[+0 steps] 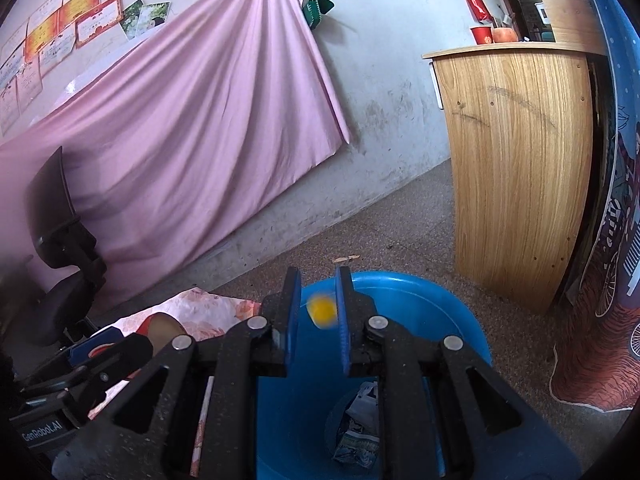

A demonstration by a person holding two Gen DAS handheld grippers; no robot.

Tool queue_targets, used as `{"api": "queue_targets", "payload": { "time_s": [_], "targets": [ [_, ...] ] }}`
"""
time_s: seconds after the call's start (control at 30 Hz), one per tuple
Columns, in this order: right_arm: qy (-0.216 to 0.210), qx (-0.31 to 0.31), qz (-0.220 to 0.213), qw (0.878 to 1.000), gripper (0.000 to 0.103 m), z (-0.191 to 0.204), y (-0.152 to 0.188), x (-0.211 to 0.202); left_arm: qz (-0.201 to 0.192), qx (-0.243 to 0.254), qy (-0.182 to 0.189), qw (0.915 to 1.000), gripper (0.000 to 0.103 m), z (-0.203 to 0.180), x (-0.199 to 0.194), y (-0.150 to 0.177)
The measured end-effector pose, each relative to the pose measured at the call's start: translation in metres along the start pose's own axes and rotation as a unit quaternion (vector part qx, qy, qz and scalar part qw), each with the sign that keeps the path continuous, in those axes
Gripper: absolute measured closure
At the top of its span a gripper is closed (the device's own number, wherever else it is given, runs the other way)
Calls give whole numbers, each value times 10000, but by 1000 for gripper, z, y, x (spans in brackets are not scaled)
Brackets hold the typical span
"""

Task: Collect trash
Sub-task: 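Open both tools to drop the cup and cap into the basin, then move both open tools back over the items on the bed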

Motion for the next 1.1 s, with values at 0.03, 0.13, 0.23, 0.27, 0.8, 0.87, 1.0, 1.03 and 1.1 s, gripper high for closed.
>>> {"api": "queue_targets", "payload": {
  "time_s": [0.03, 0.13, 0.23, 0.27, 0.8, 0.87, 1.0, 1.03, 1.1],
  "targets": [
    [-5, -5, -2, 10000, 56, 1, 0, 0, -20, -33, 8, 10000, 34, 1, -1, -1],
    [-5, -34, -6, 10000, 55, 3, 1, -1, -71, -88, -5, 9999, 30, 4, -2, -3],
    [5, -34, -13, 10000, 55, 3, 1, 0, -189, -142, 1, 9997, 29, 7, -6, -5],
    [6, -31, -13, 10000, 55, 3, 2, 0, -262, -178, -21, 9995, 29, 9, -9, -7],
    [-158, -276, -1040, 9941, 7, 37, -31, -40, -2037, -380, -966, 9735, 1, 71, -101, -29],
    [-234, -322, -1234, 9916, 0, 47, -36, -47, -2193, -379, -1103, 9687, 1, 84, -117, -27],
    [-462, -442, -1771, 9821, 0, 76, -45, -66, -2465, -438, -1382, 9582, 1, 110, -146, -23],
    [-521, -493, -1916, 9789, 0, 84, -47, -71, -2521, -445, -1432, 9560, 1, 115, -153, -21],
    [-666, -607, -2145, 9726, 0, 101, -51, -80, -2658, -441, -1578, 9500, 1, 126, -166, -19]
  ]
}}
Point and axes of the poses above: each gripper's, at about its wrist camera, not at the fingertips, and x roughly the way its jaws point, z to its left, y to its underside, the point moved 8 cm from there along x, roughly the way its jaws point, and after that the axes turned 9 degrees about -x, right-handed, at the moved point
